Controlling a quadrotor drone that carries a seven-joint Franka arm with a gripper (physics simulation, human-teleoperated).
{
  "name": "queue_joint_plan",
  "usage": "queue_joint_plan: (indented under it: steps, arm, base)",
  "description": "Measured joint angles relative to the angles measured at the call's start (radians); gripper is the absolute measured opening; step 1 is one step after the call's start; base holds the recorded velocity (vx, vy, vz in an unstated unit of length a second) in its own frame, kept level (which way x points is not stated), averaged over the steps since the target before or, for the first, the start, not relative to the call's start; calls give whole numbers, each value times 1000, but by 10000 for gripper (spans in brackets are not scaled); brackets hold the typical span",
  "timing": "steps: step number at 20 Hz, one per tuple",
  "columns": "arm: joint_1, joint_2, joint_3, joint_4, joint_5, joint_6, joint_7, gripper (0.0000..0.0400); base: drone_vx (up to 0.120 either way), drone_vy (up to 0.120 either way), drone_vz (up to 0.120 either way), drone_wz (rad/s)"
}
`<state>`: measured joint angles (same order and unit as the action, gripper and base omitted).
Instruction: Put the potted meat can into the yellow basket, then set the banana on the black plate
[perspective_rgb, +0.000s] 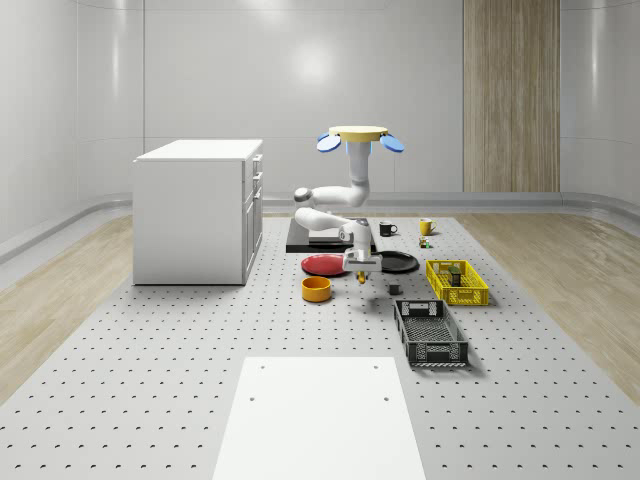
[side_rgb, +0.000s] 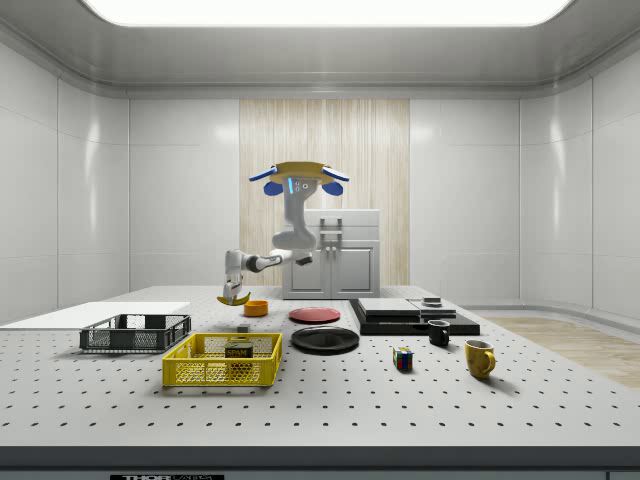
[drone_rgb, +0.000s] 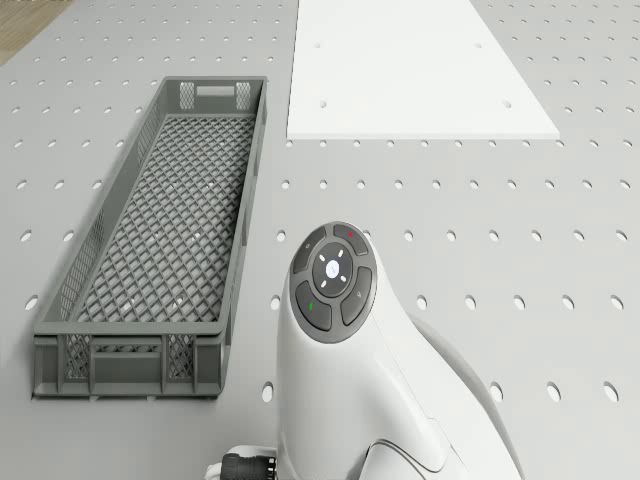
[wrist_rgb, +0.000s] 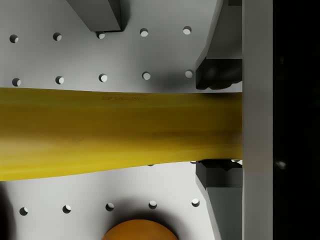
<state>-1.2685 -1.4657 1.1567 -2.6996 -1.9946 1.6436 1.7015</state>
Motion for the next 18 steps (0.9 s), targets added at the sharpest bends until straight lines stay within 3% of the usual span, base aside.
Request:
queue_joint_plan:
  steps: [3, 18]
  arm:
    - [-1, -4, 4, -1, 5, 1, 5, 193]
    - [-8, -20, 8, -1, 15, 15, 14, 193]
  base:
    - [-120, 120, 93, 0]
    - [-120, 120, 0, 0]
